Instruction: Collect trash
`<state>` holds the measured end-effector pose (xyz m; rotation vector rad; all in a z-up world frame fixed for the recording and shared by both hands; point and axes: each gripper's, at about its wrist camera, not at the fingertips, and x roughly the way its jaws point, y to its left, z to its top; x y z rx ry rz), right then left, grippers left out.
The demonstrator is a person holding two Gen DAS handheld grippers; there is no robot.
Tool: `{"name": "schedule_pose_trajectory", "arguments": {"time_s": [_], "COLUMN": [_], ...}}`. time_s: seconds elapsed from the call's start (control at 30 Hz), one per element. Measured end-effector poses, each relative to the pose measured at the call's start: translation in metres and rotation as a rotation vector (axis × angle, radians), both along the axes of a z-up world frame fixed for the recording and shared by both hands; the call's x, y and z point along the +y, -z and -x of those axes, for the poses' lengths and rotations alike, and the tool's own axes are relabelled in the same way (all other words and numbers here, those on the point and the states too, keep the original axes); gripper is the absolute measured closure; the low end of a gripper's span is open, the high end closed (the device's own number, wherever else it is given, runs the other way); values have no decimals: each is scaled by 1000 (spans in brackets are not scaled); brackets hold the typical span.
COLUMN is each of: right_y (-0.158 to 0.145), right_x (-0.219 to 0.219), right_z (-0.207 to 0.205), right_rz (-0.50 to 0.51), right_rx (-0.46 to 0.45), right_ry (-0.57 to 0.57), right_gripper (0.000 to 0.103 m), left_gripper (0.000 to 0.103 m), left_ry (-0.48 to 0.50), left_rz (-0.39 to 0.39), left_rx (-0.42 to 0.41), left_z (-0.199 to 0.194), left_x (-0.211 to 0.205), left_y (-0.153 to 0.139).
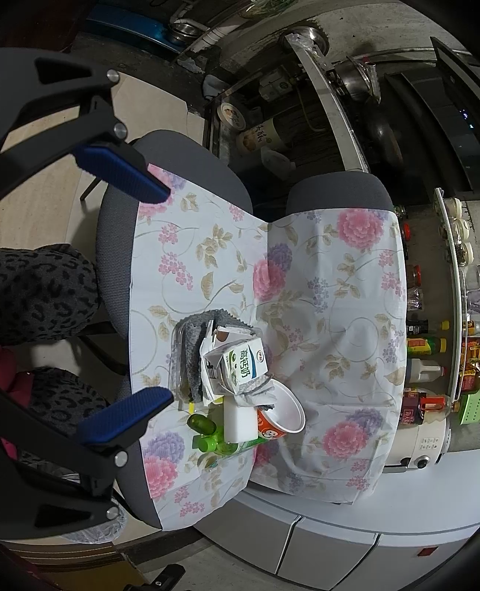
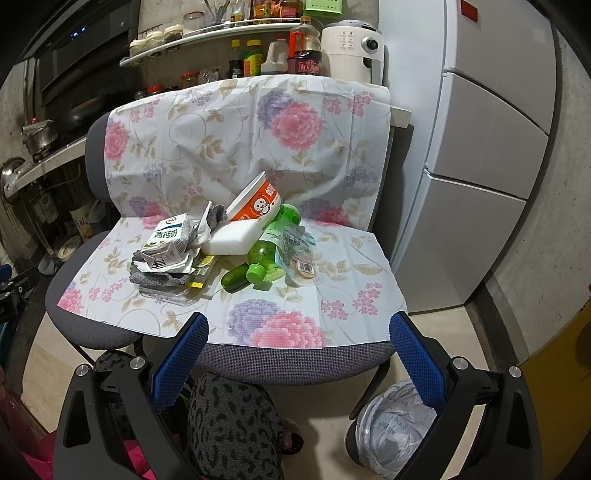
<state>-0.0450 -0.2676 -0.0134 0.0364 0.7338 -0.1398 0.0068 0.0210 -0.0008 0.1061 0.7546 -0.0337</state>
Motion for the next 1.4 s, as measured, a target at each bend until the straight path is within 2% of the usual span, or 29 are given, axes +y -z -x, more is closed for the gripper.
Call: {"name": "schedule_pose_trajectory", "arguments": {"time_s": [0.4,0.83,0.97,1.07,1.17,1.23,1.4], "right_y": [11,32,44,53,63,70,82], "right_x": [2,-1,-2,-1,-1,-4,-16], "right_z": [-2,-56,-74,-89,-104,-114,-130], "right_rz": [-24,-61,-64,-47,-19,-21,-80], "right_rx": [9,50,44,41,42,59,30], "right_ry": [-8,-59,-77,-96,-108,-103,-105], "right_gripper": [6,6,6,6,6,6,6], "left_gripper": [6,6,6,6,6,6,6], "left_ry": [-17,-24,-21,-27,-10,35,119], "left_rz": [-4,5,29,16,1,8,82], "left_rx": [6,5,19,20,17,22,64], "left_z": [-6,-36,-56,-72,-87,-97,-116], "left_x": [4,3,3,-1,-6,-11,-27], "left_y": [4,13,23,36,49,57,71]}}
